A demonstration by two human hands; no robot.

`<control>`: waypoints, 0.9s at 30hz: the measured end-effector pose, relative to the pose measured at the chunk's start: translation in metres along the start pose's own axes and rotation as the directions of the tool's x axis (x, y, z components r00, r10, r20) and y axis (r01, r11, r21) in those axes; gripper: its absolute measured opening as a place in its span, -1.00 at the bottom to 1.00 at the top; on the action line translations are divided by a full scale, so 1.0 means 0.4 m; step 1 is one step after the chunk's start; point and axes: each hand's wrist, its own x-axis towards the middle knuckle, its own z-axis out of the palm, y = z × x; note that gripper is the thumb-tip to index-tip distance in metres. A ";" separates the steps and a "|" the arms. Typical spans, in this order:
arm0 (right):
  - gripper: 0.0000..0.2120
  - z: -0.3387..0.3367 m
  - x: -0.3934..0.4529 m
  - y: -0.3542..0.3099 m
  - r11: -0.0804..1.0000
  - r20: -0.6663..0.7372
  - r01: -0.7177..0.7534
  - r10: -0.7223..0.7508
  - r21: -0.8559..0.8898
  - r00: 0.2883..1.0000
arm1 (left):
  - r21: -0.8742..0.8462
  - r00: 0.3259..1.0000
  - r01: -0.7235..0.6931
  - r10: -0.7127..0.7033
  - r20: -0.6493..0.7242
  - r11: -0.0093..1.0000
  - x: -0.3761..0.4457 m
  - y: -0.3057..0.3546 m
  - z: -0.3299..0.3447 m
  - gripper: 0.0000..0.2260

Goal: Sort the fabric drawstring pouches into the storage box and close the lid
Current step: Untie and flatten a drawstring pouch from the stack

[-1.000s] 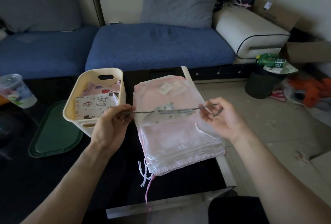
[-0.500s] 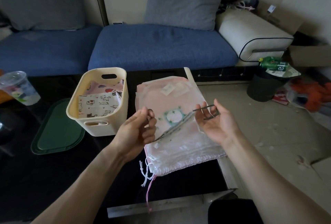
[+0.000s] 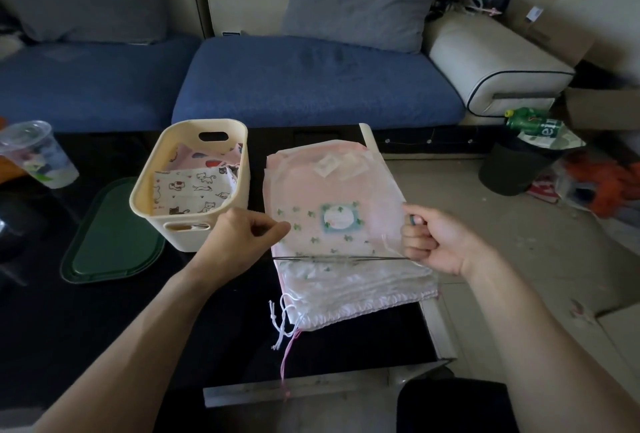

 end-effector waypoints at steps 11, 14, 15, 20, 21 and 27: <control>-0.60 0.003 0.002 0.021 0.805 0.006 0.049 -0.056 -0.591 0.998 | 0.352 0.901 0.109 -0.242 0.359 0.930 0.000 -0.006 0.018 -0.63; -0.62 0.009 0.010 0.040 0.723 0.085 0.094 -0.050 -0.685 0.995 | 0.327 0.937 0.144 -0.236 0.259 0.934 -0.009 -0.007 0.034 -0.45; -0.64 0.009 0.011 0.044 0.673 0.104 0.106 -0.043 -0.732 0.994 | 0.344 0.949 0.124 -0.213 0.233 0.931 -0.013 -0.006 0.037 -0.42; -0.62 0.024 0.009 0.044 0.455 0.163 0.204 -0.127 -0.867 0.978 | 0.246 0.987 0.109 -0.135 0.089 0.963 -0.006 -0.001 0.026 -0.43; -0.60 0.025 0.006 0.038 0.449 0.170 0.242 -0.194 -0.860 0.966 | 0.213 0.987 0.122 -0.140 0.074 0.969 -0.003 -0.004 0.019 -0.45; -0.59 0.000 -0.006 -0.005 0.754 0.129 0.330 -0.314 -0.569 0.941 | 0.222 0.977 0.203 -0.213 0.019 0.954 0.007 -0.001 -0.011 -0.59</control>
